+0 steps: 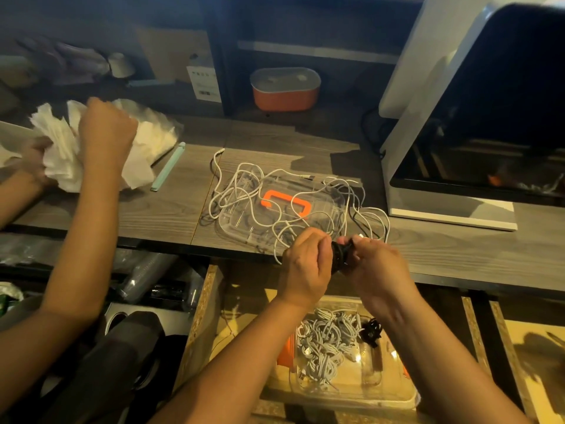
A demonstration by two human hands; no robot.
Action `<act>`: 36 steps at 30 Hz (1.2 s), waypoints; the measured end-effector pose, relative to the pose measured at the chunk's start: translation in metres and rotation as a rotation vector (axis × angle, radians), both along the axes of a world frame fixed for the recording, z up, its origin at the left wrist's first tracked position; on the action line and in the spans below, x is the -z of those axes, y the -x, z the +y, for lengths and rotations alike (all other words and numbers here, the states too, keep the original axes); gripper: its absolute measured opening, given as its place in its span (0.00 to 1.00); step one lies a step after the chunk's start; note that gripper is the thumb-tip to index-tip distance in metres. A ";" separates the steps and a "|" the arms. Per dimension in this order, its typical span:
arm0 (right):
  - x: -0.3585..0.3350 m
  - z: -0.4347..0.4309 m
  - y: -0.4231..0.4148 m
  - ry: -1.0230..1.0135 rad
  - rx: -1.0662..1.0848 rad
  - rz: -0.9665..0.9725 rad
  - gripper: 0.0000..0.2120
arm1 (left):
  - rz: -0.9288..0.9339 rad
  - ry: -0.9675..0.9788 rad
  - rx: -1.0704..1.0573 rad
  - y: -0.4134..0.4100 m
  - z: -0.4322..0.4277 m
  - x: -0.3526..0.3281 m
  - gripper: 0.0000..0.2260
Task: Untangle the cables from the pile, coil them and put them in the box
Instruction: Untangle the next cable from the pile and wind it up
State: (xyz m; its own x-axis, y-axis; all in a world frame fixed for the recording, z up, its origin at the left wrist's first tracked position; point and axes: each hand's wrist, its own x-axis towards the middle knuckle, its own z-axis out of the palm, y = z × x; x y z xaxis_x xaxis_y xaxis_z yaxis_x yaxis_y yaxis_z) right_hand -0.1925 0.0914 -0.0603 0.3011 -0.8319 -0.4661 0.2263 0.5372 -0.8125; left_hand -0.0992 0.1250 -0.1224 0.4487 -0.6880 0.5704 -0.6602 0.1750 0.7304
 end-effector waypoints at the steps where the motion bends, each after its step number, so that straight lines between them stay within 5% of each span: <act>1: 0.001 0.002 -0.003 0.031 0.004 0.015 0.10 | 0.096 -0.061 -0.033 0.001 0.001 -0.003 0.20; 6: 0.029 0.019 -0.005 1.187 -0.232 0.551 0.10 | 0.753 -0.410 -0.267 -0.004 -0.010 -0.022 0.19; 10: 0.043 0.010 0.003 1.488 -0.502 0.567 0.13 | 1.037 -0.533 -0.271 -0.013 -0.013 -0.016 0.18; 13: 0.044 0.007 0.012 1.175 -0.579 0.463 0.14 | 0.980 -0.498 -0.219 -0.012 -0.003 -0.015 0.18; 17: 0.039 0.024 0.012 0.370 -0.179 0.089 0.13 | 0.785 -0.476 -0.109 -0.007 0.008 -0.023 0.15; 25: 0.073 0.037 0.032 0.251 -0.070 0.337 0.11 | 0.349 -0.768 0.115 0.011 0.027 0.026 0.16; 30: 0.112 0.047 0.050 0.179 -0.043 0.506 0.09 | 0.510 -0.933 0.120 0.031 0.038 0.056 0.17; 36: 0.140 0.052 0.066 0.050 -0.084 0.472 0.13 | 0.850 -0.979 0.081 0.041 0.047 0.084 0.09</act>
State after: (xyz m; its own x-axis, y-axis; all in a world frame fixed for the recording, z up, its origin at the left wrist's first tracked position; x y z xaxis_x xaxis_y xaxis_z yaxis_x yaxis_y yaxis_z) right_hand -0.2583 0.1432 -0.2005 0.1336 -0.8388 -0.5278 -0.2161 0.4951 -0.8415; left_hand -0.1402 0.1719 -0.2060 0.3574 -0.6965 -0.6222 0.0576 -0.6485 0.7590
